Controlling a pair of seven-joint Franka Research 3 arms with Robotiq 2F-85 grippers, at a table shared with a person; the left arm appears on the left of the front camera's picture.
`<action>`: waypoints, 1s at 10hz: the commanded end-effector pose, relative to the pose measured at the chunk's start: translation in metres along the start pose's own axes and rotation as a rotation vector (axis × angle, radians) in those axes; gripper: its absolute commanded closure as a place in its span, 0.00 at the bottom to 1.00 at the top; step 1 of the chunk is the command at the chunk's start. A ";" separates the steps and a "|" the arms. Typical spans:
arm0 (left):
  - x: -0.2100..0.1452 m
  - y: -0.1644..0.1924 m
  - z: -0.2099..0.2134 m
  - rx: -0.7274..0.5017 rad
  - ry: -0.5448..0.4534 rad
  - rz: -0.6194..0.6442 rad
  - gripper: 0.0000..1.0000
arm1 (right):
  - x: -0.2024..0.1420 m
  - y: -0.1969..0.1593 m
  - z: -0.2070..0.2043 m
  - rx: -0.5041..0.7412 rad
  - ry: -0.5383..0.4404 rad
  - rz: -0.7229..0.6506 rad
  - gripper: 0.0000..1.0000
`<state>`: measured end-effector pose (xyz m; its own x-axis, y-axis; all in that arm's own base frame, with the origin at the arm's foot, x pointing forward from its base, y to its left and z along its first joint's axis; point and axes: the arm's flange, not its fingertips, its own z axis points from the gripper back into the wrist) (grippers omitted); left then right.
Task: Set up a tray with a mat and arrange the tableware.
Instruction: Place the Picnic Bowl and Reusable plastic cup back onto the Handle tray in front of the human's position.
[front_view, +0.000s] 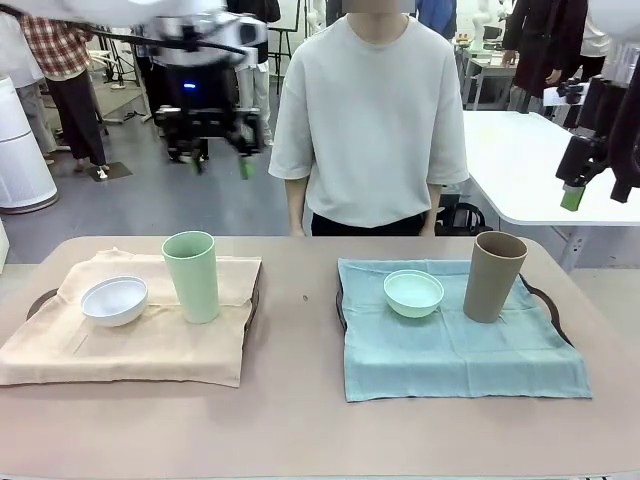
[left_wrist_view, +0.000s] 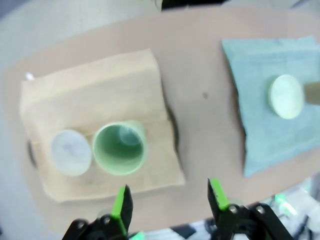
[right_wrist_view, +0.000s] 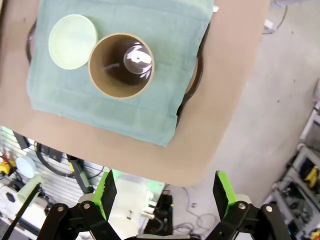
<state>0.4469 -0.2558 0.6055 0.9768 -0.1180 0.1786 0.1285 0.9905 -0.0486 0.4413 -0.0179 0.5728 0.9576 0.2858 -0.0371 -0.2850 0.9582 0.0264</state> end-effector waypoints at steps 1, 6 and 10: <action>-0.034 0.066 0.001 -0.052 0.017 -0.017 0.20 | -0.021 -0.016 -0.004 0.106 -0.017 -0.026 0.00; -0.073 0.202 -0.006 -0.149 -0.012 0.028 0.20 | -0.071 -0.057 -0.014 0.367 -0.102 -0.080 0.00; -0.069 0.198 0.002 -0.082 0.024 0.017 0.20 | -0.065 -0.059 -0.008 0.313 -0.082 -0.087 0.00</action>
<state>0.4034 -0.0499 0.5811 0.9803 -0.1106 0.1634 0.1347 0.9802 -0.1448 0.3936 -0.0928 0.5645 0.9823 0.1851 0.0286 -0.1836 0.9218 0.3415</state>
